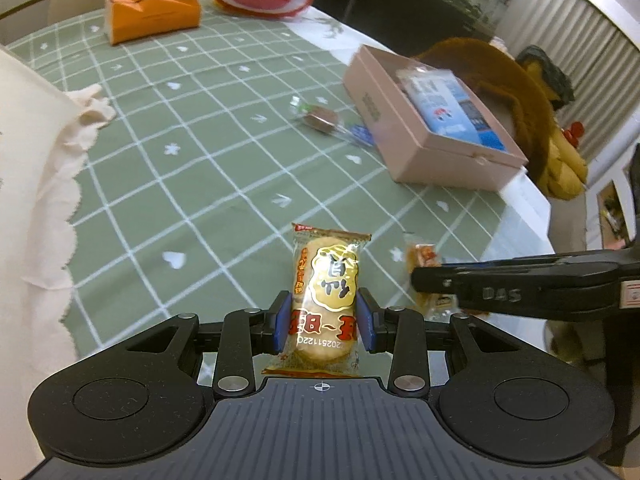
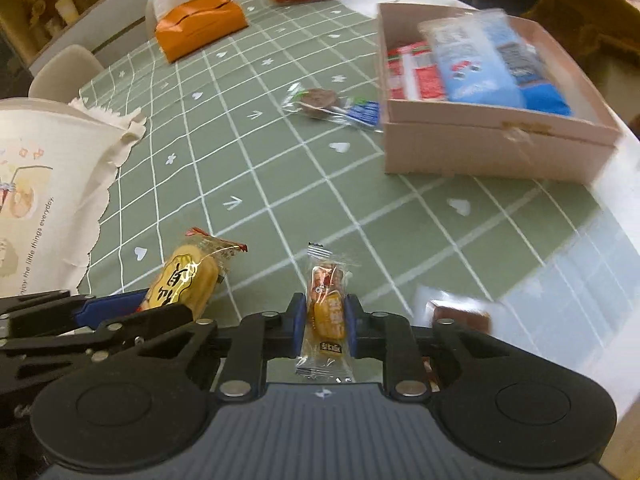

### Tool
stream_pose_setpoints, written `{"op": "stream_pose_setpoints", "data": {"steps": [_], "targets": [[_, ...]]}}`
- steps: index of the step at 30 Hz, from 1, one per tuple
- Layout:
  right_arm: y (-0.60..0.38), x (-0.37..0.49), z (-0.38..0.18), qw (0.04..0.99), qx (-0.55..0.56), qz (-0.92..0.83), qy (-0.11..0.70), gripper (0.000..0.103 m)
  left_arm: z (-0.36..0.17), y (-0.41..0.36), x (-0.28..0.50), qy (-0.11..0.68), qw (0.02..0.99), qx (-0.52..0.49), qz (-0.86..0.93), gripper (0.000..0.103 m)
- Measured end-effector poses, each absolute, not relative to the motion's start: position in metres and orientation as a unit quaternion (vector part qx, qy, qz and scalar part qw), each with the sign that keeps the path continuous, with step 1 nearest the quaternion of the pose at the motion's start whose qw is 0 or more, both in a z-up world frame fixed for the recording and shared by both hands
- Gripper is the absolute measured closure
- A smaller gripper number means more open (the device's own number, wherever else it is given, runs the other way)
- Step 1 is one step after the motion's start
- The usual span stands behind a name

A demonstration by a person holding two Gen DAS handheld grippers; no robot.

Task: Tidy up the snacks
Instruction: 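Drop the jelly packet and grasp the small orange candy with right tool while left holds crackers, then carry both packs over the pink box and open both tools to drop them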

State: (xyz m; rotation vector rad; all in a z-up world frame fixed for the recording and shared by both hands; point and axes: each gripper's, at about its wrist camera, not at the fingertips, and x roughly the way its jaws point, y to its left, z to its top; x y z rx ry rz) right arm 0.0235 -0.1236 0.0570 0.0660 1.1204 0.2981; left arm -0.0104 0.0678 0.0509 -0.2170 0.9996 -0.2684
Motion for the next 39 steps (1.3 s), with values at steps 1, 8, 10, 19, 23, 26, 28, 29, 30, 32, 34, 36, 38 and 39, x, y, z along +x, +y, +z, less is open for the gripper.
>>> {"op": "stream_pose_setpoints", "data": {"steps": [1,8,10,19,23,26,28,29,30,32,34,36,38,39], "targets": [[-0.13,0.021,0.059,0.837,0.035,0.137,0.528,0.083,0.05,0.064,-0.011,0.479,0.862,-0.102,-0.133,0.063],[-0.175,0.001,0.069,0.847,0.055,0.099,0.519,0.083,0.047,0.032,-0.018,0.49,0.85,-0.082,-0.172,0.064],[-0.184,-0.003,0.068,0.851,0.053,0.082,0.516,0.083,0.047,0.024,-0.018,0.492,0.849,-0.076,-0.179,0.063],[-0.237,0.007,0.137,0.895,0.058,0.064,0.437,0.083,0.151,0.007,0.031,0.368,0.899,-0.095,-0.22,0.064],[-0.264,0.038,0.213,0.932,0.052,0.074,0.352,0.083,0.211,-0.002,0.083,0.307,0.922,-0.098,-0.216,0.063],[-0.281,0.067,0.25,0.945,0.052,0.078,0.312,0.083,0.226,-0.017,0.119,0.304,0.923,-0.1,-0.214,0.063],[-0.29,0.086,0.263,0.951,0.046,0.079,0.296,0.083,0.223,-0.028,0.143,0.312,0.92,-0.105,-0.213,0.063],[-0.293,0.094,0.265,0.952,0.042,0.079,0.293,0.083,0.217,-0.033,0.154,0.32,0.917,-0.113,-0.211,0.063],[-0.296,0.104,0.265,0.952,0.039,0.08,0.292,0.083,0.207,-0.036,0.167,0.334,0.91,-0.125,-0.21,0.062],[-0.3,0.12,0.259,0.95,0.039,0.084,0.299,0.083,0.174,-0.041,0.195,0.383,0.889,-0.143,-0.204,0.061],[-0.303,0.136,0.244,0.943,0.045,0.088,0.319,0.083,0.135,-0.041,0.216,0.434,0.866,-0.165,-0.184,0.061],[-0.306,0.145,0.226,0.934,0.054,0.091,0.342,0.083,0.114,-0.031,0.222,0.441,0.86,-0.185,-0.177,0.061],[-0.31,0.154,0.205,0.923,0.065,0.098,0.366,0.083,0.109,-0.019,0.226,0.427,0.868,-0.187,-0.172,0.061],[-0.31,0.159,0.195,0.918,0.068,0.1,0.377,0.083,0.108,-0.012,0.229,0.422,0.872,-0.181,-0.171,0.061]]}}
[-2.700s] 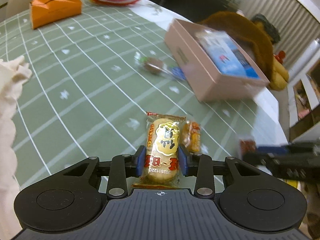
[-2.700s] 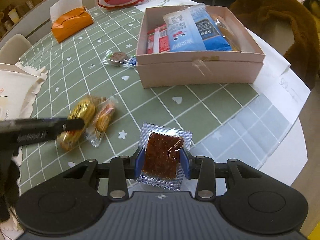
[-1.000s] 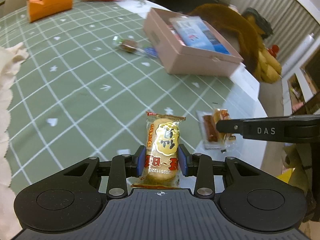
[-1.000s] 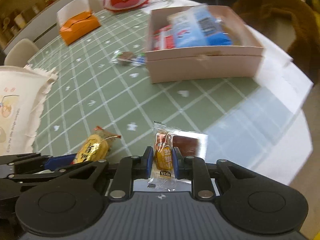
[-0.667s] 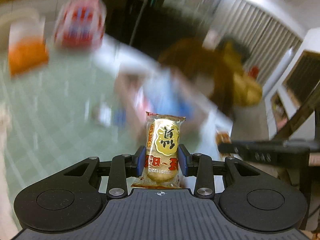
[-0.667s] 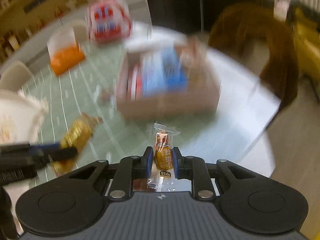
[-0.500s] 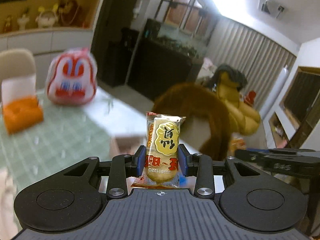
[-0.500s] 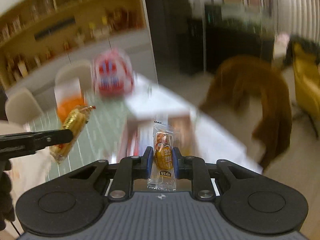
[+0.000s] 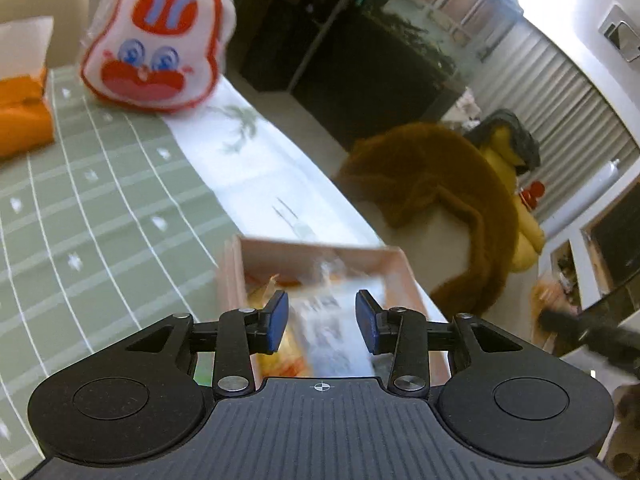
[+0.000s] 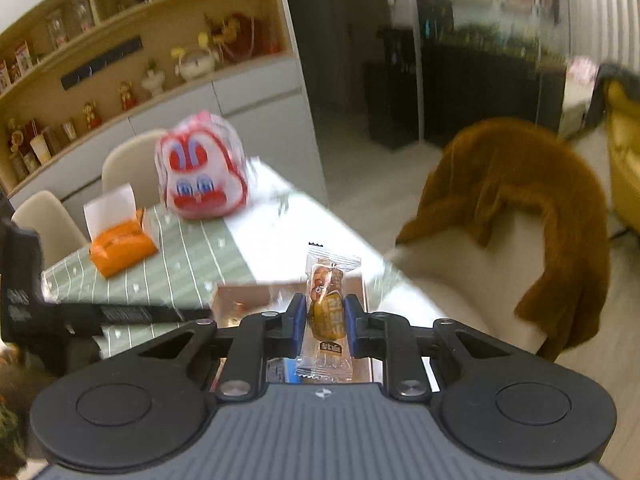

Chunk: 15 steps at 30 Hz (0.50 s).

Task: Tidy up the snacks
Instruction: 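Carry both packs over the pink box and open both tools to drop them, then grasp the blue-and-white milk biscuit pack with left tool while right returns to the jelly packet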

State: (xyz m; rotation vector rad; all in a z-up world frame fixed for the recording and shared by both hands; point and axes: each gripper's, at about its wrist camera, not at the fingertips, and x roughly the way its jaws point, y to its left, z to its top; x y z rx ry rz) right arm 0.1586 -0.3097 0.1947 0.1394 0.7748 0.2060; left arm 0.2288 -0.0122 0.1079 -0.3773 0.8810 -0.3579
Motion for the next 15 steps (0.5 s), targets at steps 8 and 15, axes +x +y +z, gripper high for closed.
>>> {"op": "stream_pose_setpoints", "data": {"steps": [8,15], "targets": [[-0.31,0.189,0.121,0.88,0.102,0.108,0.45,0.075,0.074,0.032,0.255,0.443,0.878,-0.106,-0.147,0.061],[-0.301,0.158,0.105,0.878,0.099,0.088,0.46,0.059,0.027,0.04,0.254,0.484,0.858,-0.067,-0.157,0.062]]}}
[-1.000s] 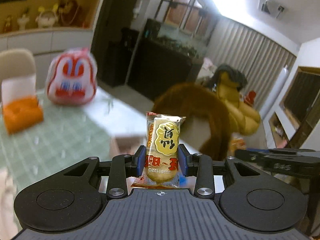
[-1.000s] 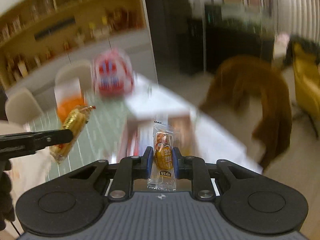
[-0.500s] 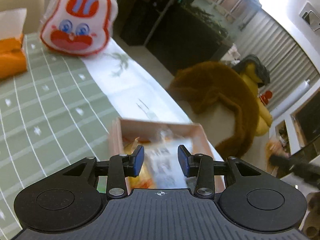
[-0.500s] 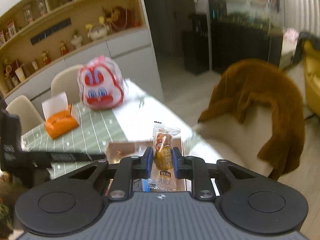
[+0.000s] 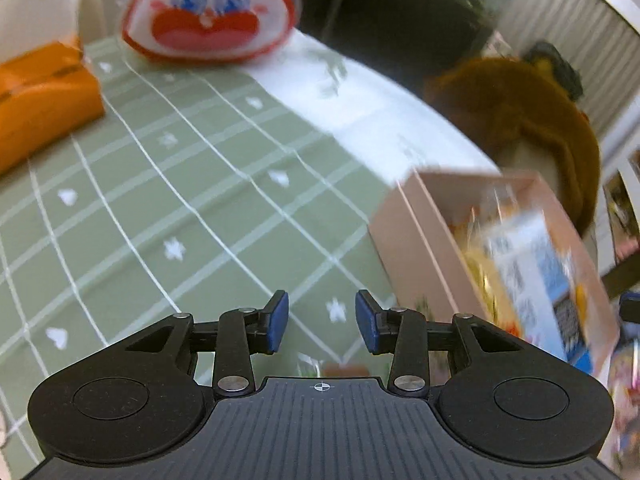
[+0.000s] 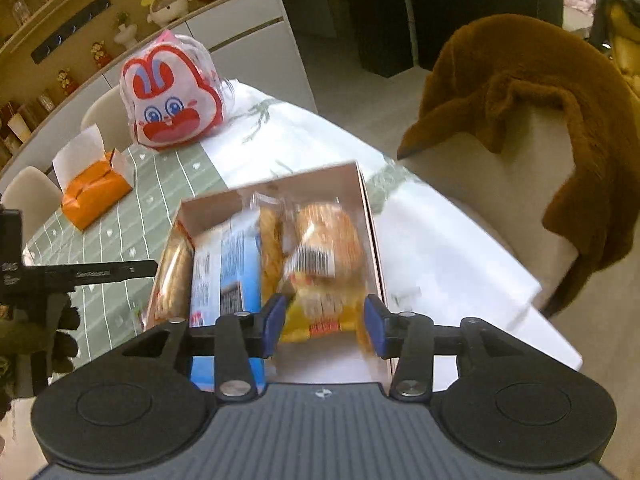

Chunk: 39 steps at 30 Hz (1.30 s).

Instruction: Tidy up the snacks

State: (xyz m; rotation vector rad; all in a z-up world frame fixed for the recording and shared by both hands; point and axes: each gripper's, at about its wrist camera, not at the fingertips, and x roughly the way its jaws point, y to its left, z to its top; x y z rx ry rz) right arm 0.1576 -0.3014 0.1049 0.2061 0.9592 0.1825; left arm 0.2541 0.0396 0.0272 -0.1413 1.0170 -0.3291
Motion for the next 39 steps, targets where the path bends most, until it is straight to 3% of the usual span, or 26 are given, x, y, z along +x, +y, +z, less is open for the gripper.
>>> {"op": "stream_pose_setpoints", "data": {"steps": [19,35,39], "targets": [[-0.257,0.047,0.075,0.85,0.122,0.068,0.507,0.054,0.034,0.015,0.108,0.46,0.858,0.076,-0.214,0.062],[-0.205,0.008,0.046,0.831,0.101,0.084,0.541,0.052,0.026,0.021,0.061,0.466,0.857,0.052,-0.214,0.059],[-0.185,0.002,0.039,0.838,0.079,0.083,0.534,0.045,0.026,0.015,0.063,0.464,0.863,0.037,-0.195,0.059]]}}
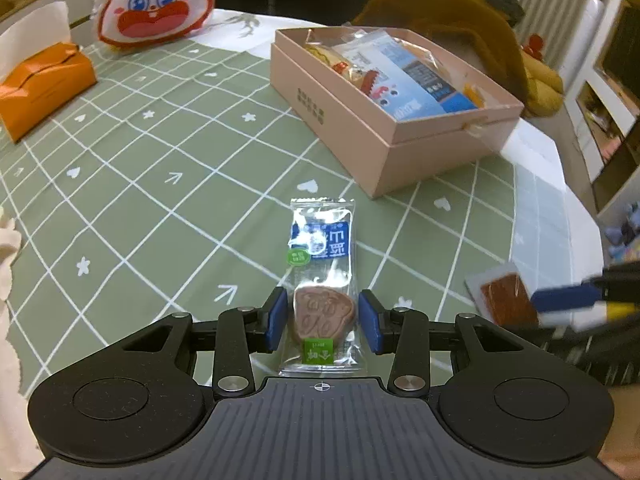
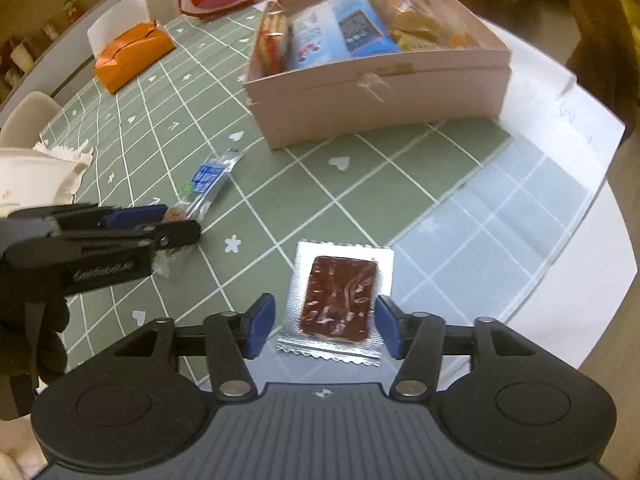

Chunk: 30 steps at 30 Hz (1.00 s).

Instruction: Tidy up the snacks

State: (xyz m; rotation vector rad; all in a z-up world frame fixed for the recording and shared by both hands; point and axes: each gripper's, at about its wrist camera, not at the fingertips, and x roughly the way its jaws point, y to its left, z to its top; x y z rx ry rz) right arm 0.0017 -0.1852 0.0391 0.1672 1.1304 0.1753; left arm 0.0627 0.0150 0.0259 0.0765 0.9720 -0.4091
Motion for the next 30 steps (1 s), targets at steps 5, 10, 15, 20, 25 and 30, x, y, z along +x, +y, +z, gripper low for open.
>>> {"op": "stream_pose_setpoints", "data": {"steps": [5,10,15,20,25,30], "targets": [[-0.173,-0.001,0.038,0.848,0.064,0.072,0.522,0.04,0.025,0.014,0.056,0.465,0.869,0.013,-0.167,0.061],[-0.172,-0.006,0.036,0.858,0.07,0.057,0.505,0.038,0.026,0.018,0.031,0.467,0.873,-0.008,-0.144,0.061],[-0.163,-0.005,0.034,0.861,0.032,0.036,0.507,0.031,0.027,0.022,0.013,0.47,0.87,-0.026,-0.147,0.061],[-0.157,-0.002,0.031,0.862,0.005,0.025,0.506,0.03,0.027,0.022,0.006,0.472,0.868,-0.03,-0.152,0.061],[-0.158,-0.005,0.034,0.863,-0.006,0.033,0.504,0.043,0.027,0.02,0.003,0.468,0.871,-0.027,-0.148,0.061],[-0.158,-0.014,0.034,0.864,-0.005,0.034,0.503,0.044,0.025,0.017,-0.001,0.461,0.875,-0.023,-0.145,0.061]]}}
